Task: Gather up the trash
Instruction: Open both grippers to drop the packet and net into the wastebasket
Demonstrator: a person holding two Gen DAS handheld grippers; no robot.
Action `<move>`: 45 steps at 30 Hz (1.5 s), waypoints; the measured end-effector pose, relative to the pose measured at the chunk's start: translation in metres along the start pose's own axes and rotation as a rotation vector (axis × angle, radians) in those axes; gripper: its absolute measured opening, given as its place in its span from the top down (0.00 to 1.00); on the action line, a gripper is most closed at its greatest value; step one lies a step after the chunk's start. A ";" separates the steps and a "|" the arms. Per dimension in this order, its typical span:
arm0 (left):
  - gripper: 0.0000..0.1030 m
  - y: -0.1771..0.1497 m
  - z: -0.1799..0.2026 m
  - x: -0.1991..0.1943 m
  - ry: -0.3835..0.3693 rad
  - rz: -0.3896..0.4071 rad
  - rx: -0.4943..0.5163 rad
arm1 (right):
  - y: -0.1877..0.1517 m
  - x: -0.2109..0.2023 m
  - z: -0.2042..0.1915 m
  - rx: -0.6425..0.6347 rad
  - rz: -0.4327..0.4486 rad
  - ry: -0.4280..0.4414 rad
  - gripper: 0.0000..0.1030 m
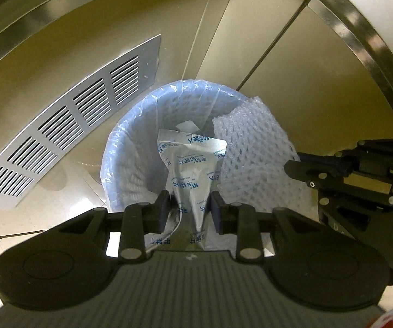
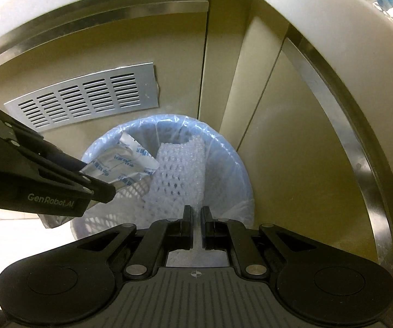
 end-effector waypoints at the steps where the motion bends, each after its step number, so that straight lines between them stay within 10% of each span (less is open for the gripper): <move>1: 0.72 0.001 0.000 0.003 0.002 0.001 -0.002 | 0.000 0.000 -0.001 0.001 0.000 0.000 0.94; 22: 0.52 -0.002 -0.007 -0.007 0.027 0.015 -0.035 | -0.002 0.001 -0.006 0.003 -0.007 0.026 0.93; 24: 0.52 -0.003 -0.009 -0.010 0.027 0.016 -0.035 | -0.002 0.000 -0.007 0.004 -0.005 0.026 0.81; 26: 0.52 -0.004 -0.009 -0.011 0.027 0.018 -0.034 | -0.001 -0.001 -0.007 0.013 0.002 0.029 0.43; 45: 0.52 -0.007 0.006 -0.065 0.009 0.118 0.049 | 0.004 -0.056 0.002 -0.006 0.079 0.044 0.42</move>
Point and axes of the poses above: each gripper's, at about its wrist camera, not at the fingertips, and x roughly the way its jaws point, z to its right, y to its top, the point moved 1 cm from there along x, roughly the way its jaws point, and after that the axes turned 15 degrees about -y, right-handed, at the moved point
